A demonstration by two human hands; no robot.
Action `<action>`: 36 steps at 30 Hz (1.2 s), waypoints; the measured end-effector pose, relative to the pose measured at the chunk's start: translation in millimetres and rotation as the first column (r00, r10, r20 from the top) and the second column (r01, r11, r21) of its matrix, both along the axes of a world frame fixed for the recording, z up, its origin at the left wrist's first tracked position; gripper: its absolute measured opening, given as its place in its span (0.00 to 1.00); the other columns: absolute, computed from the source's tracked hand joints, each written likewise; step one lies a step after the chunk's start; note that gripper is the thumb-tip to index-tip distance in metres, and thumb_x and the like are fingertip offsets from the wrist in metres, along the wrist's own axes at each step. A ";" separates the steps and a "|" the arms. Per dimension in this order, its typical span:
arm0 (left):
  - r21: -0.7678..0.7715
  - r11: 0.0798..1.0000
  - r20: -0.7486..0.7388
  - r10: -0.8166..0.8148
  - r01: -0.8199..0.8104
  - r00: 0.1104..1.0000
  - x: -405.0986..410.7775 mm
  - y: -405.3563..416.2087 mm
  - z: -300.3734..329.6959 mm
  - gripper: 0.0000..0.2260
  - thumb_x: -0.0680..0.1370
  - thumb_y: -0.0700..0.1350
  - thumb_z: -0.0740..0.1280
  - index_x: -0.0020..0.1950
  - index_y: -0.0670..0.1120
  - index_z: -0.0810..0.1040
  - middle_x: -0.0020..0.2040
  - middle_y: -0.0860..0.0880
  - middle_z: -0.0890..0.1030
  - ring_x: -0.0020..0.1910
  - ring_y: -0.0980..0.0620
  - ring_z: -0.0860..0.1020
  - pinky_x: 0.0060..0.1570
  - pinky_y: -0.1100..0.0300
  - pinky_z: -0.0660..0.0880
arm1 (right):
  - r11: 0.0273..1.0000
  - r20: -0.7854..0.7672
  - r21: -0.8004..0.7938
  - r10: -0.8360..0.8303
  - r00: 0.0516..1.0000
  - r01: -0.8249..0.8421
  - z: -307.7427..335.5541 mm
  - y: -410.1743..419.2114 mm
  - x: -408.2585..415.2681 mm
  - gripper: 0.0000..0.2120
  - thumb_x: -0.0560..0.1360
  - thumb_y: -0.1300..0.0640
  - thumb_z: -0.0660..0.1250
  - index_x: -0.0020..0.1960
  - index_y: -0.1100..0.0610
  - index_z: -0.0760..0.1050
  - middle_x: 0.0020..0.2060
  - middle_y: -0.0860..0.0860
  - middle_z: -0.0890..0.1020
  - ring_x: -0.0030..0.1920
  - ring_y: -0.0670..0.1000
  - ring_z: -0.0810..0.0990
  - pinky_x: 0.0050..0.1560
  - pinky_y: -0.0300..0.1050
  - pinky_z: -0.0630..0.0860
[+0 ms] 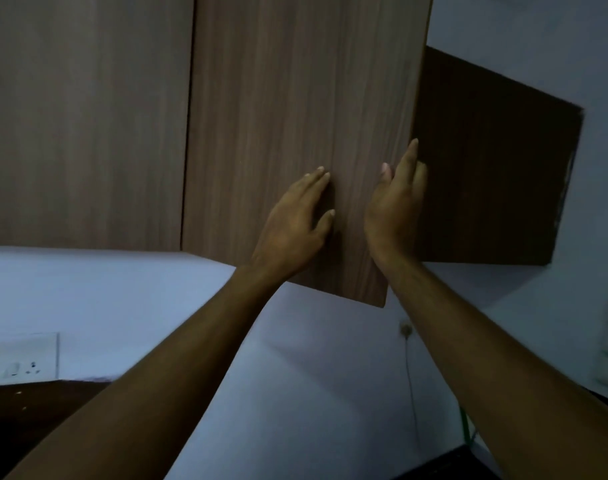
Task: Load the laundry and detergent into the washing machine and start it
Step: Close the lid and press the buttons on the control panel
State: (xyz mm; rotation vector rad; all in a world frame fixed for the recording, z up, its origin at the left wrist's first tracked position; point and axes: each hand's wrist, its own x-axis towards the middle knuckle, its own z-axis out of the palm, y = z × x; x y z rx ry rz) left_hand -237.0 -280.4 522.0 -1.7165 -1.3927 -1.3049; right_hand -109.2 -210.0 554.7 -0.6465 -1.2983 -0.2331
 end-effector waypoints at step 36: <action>0.214 0.870 -0.325 0.492 -0.444 0.807 -74.3 279.8 8.4 0.24 0.83 0.57 0.50 0.79 0.54 0.54 0.80 0.45 0.47 0.78 0.42 0.42 0.76 0.42 0.46 | 0.991 0.199 -0.128 -0.011 0.980 0.037 -7.3 308.3 -104.1 0.36 0.81 0.38 0.42 0.79 0.62 0.42 0.79 0.58 0.48 0.79 0.52 0.47 0.78 0.52 0.46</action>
